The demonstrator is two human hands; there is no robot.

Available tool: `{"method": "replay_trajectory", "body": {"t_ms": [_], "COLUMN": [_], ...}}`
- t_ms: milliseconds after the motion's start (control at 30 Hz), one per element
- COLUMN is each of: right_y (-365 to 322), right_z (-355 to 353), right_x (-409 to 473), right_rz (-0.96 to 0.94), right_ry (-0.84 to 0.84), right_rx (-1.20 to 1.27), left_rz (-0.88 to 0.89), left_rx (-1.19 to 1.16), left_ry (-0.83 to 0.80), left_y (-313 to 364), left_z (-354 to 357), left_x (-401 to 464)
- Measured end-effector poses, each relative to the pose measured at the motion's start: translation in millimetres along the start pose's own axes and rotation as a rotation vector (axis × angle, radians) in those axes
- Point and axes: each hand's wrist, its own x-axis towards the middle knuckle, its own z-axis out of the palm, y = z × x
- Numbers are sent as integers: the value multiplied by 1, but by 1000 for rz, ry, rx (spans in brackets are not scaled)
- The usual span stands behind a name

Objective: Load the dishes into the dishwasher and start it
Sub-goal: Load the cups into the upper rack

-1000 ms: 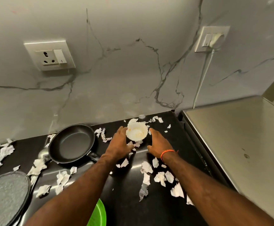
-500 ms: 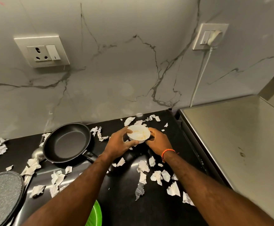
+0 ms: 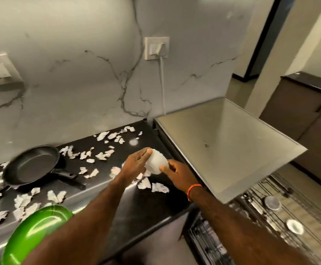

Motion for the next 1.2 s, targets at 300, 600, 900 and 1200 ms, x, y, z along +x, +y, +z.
{"method": "replay_trajectory", "body": {"t_ms": [300, 600, 900, 1200], "right_y": [65, 157, 257, 405], "right_z": [-120, -212, -282, -339], "right_x": [-123, -201, -242, -248], "right_rz": [248, 413, 632, 920], "right_ry": [294, 494, 586, 772], "right_rx": [502, 514, 84, 201], "left_rz": [101, 305, 364, 184], "left_rx": [286, 528, 652, 608], "left_ry": [-452, -623, -1063, -1302], "left_y": [30, 15, -26, -112], "left_z": [187, 350, 515, 682], "left_x": [-13, -4, 44, 94]}}
